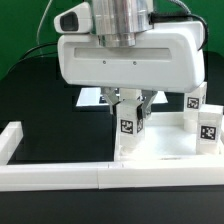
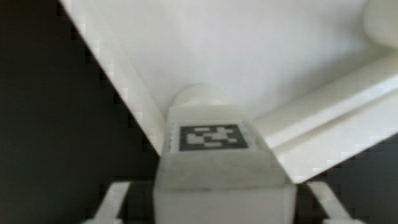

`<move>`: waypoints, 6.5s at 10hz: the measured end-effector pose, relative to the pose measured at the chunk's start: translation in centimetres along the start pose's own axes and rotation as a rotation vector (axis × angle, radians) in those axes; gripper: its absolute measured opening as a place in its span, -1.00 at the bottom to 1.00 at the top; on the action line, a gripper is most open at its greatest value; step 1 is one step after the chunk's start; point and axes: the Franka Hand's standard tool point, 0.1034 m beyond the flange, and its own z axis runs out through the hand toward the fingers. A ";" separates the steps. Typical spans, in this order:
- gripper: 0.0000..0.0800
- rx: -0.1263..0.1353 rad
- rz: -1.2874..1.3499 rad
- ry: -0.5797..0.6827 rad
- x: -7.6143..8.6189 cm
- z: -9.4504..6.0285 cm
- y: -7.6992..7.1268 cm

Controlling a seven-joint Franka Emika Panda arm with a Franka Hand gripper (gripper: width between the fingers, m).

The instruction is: Assemble square table

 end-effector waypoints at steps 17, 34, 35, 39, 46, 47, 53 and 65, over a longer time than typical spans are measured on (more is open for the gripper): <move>0.62 0.013 -0.295 0.000 -0.3 0.4 -0.7; -0.10 0.088 0.540 -0.005 -1.0 0.8 -1.8; 0.36 0.083 0.323 -0.010 -1.2 0.9 -1.6; 0.62 0.055 -0.105 0.000 -1.2 0.8 -1.3; -0.29 0.027 -0.288 0.046 -0.2 0.6 -1.1; -0.29 0.027 -0.250 0.046 -0.2 0.6 -1.1; -0.29 0.083 0.875 -0.022 -0.5 0.7 -1.1; 0.62 0.020 -0.184 0.033 -0.4 0.8 -1.3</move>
Offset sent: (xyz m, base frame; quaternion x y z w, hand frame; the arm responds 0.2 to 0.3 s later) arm -0.0035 -0.0020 -0.0048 0.0070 -0.0069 0.4396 0.8981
